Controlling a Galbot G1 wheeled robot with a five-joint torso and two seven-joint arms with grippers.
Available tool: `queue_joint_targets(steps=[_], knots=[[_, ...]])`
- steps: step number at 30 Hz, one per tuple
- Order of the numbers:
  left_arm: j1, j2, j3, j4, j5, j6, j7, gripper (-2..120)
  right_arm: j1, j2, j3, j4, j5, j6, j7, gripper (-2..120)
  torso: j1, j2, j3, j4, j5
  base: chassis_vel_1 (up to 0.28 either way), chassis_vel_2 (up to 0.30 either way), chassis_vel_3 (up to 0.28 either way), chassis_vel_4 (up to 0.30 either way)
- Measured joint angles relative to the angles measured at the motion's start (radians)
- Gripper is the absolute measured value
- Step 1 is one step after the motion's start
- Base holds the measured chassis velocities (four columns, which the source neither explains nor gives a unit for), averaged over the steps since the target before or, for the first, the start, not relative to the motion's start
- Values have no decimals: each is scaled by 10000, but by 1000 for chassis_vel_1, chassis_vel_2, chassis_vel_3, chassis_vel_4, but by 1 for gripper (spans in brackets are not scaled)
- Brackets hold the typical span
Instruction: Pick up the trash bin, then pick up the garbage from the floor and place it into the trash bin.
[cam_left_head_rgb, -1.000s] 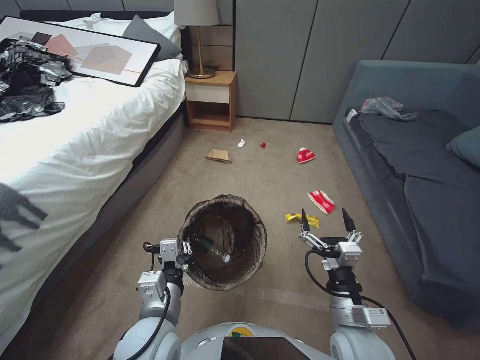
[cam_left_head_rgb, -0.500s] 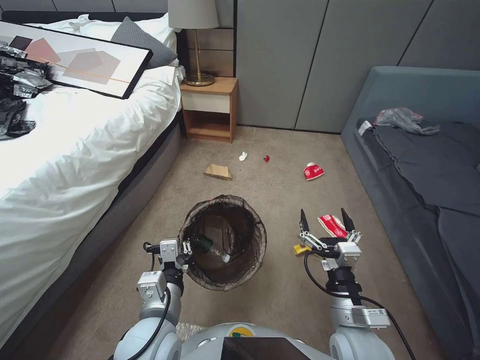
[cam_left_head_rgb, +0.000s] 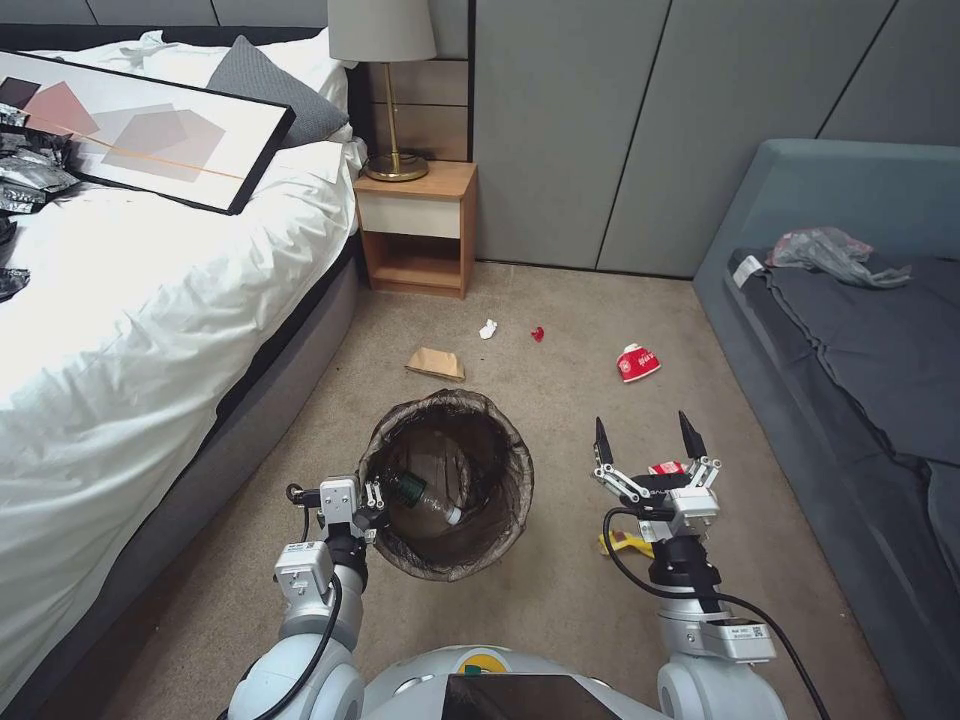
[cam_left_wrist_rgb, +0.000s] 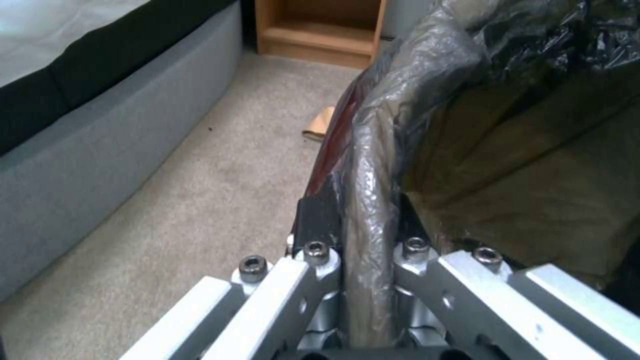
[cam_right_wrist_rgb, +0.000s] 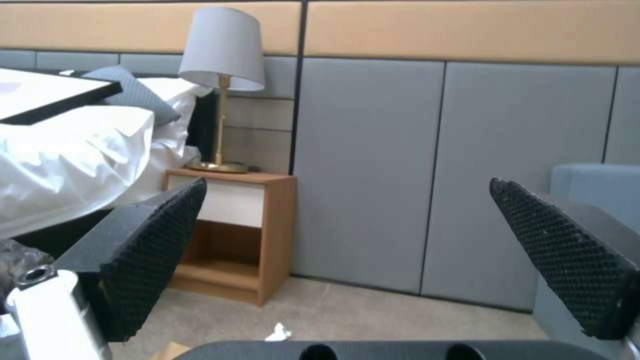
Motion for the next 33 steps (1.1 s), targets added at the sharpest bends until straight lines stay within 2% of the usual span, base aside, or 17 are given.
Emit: queue_joint_targets(steps=[13, 17, 20, 21, 23, 25, 27, 33], knots=[[27, -10, 29, -5, 38, 6, -10, 3, 152, -174, 242, -37, -243, -67, -284, 100, 0, 0, 1, 1, 0, 6, -4, -13, 5], [30, 5, 31, -12, 41, 7, -10, 3, 343, -898, 727, -295, -75, -289, -909, 100, 0, 0, 1, 1, 0, 0, 0, 0, 0], [39, 6, 25, -19, 42, 7, -10, 3, 779, -1853, 1471, -1112, 160, -361, -1847, 100, 0, 0, 1, 3, 3, 0, 0, 0, 0], [39, 6, 25, -19, 42, 7, -10, 3, 779, -1853, 1471, -1112, 160, -361, -1847, 100, 0, 0, 1, 3, 3, 0, 0, 0, 0], [39, -13, 22, -22, 45, 9, -10, 3, 1093, -2470, 1947, -1837, 368, -389, -2702, 100, 0, 0, 1, 3, 2, 0, 0, 0, 0], [39, -18, 24, -22, 47, 10, -9, 3, 1135, -2541, 1999, -1938, 386, -396, -2814, 100, 0, 0, 1, 3, 3, 0, 0, 0, 0], [43, -63, 48, -12, 73, 13, -2, 3, 1599, -3160, 2277, -3149, 457, -486, -3674, 100, 0, 0, 1, 0, 3, 0, 0, 0, 0], [41, -78, 47, 1, 84, 22, 2, 3, 1911, -3386, 2265, -3854, 414, -493, -3880, 100, 0, 0, 2, 2, 4, 0, 0, 0, 0]])
